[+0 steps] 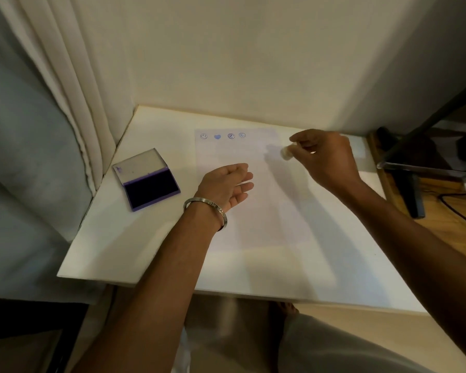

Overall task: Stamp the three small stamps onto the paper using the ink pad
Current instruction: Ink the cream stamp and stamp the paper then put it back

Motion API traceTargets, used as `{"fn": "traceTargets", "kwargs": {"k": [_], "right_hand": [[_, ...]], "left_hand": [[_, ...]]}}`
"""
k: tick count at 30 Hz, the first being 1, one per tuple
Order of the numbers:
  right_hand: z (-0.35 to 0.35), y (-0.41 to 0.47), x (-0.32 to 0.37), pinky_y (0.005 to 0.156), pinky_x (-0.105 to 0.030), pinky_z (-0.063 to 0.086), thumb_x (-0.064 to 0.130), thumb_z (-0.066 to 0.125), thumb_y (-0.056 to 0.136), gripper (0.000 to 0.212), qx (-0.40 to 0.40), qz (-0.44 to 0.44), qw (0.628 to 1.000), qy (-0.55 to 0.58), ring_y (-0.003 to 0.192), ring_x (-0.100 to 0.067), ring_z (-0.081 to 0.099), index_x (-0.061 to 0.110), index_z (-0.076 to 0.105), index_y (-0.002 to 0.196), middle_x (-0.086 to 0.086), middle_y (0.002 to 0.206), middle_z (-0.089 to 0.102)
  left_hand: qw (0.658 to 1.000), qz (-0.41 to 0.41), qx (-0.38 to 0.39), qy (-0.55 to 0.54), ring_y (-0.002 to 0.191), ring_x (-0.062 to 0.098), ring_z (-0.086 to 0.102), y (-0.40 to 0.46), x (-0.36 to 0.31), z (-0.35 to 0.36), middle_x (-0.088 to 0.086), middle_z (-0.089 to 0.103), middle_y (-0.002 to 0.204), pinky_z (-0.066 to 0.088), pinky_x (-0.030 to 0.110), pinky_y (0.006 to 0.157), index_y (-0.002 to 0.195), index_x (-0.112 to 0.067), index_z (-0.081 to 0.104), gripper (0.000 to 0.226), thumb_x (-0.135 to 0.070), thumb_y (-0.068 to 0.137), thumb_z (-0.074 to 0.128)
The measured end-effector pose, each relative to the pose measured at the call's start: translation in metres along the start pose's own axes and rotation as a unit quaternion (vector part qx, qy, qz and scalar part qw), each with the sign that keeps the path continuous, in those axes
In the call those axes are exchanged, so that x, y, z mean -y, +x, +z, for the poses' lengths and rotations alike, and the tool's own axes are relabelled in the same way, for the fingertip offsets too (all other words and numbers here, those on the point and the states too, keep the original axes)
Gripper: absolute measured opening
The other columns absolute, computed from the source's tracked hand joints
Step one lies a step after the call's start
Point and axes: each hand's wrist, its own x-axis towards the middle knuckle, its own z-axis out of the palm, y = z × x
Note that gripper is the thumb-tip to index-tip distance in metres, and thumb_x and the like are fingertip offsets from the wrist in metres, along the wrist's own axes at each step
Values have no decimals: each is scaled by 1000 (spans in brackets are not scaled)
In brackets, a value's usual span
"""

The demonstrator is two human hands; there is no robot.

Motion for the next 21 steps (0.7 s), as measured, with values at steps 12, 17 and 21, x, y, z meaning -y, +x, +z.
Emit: {"fn": "traceTargets", "kwargs": {"k": [12,17,21], "right_hand": [[53,-27,56,74,-28,58,28,68,89,13,74,-23,991,113,77,-7,70,18,74,95,8,81,74],[58,-24,67,77,-31,60,24,70,89,9,78,-31,987,140,74,-3,71,18,76,93,9,78,74],[57,-24,75,80,-36,60,25,73,88,17,70,-52,986,143,80,-10,72,14,76,100,6,86,75]], "left_hand": [[990,24,16,-137,104,21,65,-3,-5,-13,14,66,121,55,24,85,127,-5,58,34,-11,94,55],[984,32,-13,-175,89,15,65,-1,-7,-19,12,67,109,58,19,74,124,-1,60,34,-15,93,57],[975,10,-57,-213,76,13,66,0,-12,-24,9,68,87,59,19,61,107,-1,65,26,-22,92,58]]}}
